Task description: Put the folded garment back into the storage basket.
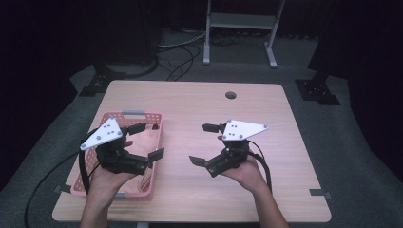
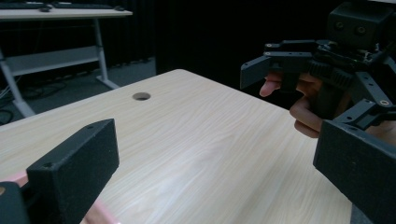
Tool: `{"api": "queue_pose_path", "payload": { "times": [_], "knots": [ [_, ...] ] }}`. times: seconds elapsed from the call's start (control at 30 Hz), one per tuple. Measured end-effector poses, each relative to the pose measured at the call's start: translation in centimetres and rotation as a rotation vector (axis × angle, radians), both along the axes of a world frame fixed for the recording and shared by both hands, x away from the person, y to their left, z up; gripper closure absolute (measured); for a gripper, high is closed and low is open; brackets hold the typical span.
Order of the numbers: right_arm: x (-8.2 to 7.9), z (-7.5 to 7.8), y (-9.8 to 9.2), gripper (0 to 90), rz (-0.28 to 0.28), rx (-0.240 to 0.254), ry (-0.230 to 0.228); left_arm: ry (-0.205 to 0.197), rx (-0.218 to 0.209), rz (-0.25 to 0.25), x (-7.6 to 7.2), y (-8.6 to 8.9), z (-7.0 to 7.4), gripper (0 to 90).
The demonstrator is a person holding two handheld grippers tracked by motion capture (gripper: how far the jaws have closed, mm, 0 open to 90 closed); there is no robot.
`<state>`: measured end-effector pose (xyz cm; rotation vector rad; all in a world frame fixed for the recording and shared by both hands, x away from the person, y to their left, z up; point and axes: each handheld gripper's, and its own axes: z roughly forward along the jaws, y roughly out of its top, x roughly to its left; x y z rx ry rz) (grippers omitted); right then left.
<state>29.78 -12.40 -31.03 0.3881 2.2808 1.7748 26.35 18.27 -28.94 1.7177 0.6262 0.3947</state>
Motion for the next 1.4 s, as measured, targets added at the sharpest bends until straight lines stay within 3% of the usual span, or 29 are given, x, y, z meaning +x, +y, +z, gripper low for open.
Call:
{"api": "queue_pose_path", "payload": {
  "times": [0.73, 1.03, 1.4],
  "knots": [
    [-1.0, 0.5, -8.8, 0.0, -0.143, 0.011, -0.024, -0.015, 0.020, -0.164, 2.2, -8.6, 0.5, 0.0],
    [-1.6, 0.4, -11.8, 0.0, -0.200, 0.007, -0.025, -0.017, 0.028, -0.187, 2.9, -10.5, 0.3, 0.0],
    [-2.2, -0.2, -14.6, 0.0, -0.254, 0.011, -0.021, -0.009, 0.031, -0.206, 3.1, -11.7, -0.2, 0.0]
  ]
}}
